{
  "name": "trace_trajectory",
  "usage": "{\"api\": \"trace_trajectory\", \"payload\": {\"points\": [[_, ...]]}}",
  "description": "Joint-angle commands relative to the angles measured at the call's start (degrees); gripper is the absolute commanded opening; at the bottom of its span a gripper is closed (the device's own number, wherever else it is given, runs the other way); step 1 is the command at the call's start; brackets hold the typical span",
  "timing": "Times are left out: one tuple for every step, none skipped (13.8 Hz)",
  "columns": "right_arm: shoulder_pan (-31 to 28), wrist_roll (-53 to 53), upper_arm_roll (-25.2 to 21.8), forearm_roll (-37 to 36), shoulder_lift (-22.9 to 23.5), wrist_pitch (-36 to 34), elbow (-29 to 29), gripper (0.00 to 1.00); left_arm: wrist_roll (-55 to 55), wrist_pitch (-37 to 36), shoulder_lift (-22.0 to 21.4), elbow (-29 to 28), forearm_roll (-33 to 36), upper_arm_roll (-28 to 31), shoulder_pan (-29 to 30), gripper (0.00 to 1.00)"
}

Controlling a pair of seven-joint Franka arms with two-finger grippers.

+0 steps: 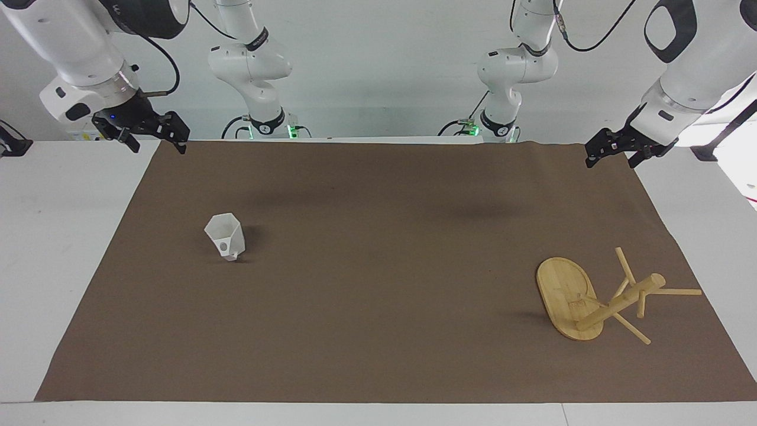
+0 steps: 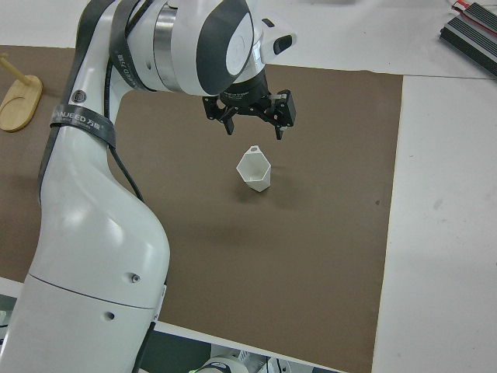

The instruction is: Hang cup on rack

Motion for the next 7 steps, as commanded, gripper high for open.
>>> {"api": "trace_trajectory", "payload": {"points": [[0.59, 0.99, -0.17, -0.96, -1.44, 1.14, -1.96, 1.00, -0.48, 1.00, -1.23, -1.56, 0.88, -0.02, -0.03, 1.00], [0.59, 0.99, -0.17, -0.87, -1.44, 1.14, -1.88, 1.00, -0.48, 1.00, -1.23, -1.56, 0.88, -0.02, -0.03, 1.00], [0.59, 1.07, -0.08, -0.96, -1.18, 1.05, -1.88, 1.00, -0.48, 1.00, -1.23, -1.56, 0.88, -0.02, -0.03, 1.00], [0.76, 0.99, -0.08, -0.87, -1.09, 1.05, -1.96, 1.00, -0.48, 1.00, -1.23, -1.56, 0.88, -0.02, -0.03, 1.00], [0.76, 0.38, -0.08, -0.87, -1.09, 1.05, -1.96, 1.00, -0.48, 1.00, -1.23, -1.56, 0.88, 0.07, -0.03, 1.00], [0.76, 0.02, 0.01, -0.87, -1.26, 0.44, -1.96, 1.00, -0.48, 1.00, -1.23, -1.56, 0.88, -0.02, -0.03, 1.00], [0.76, -0.85, 0.27, -0.87, -1.26, 0.26, -1.96, 1.00, -0.48, 1.00, -1.23, -1.56, 0.88, -0.02, -0.03, 1.00]]}}
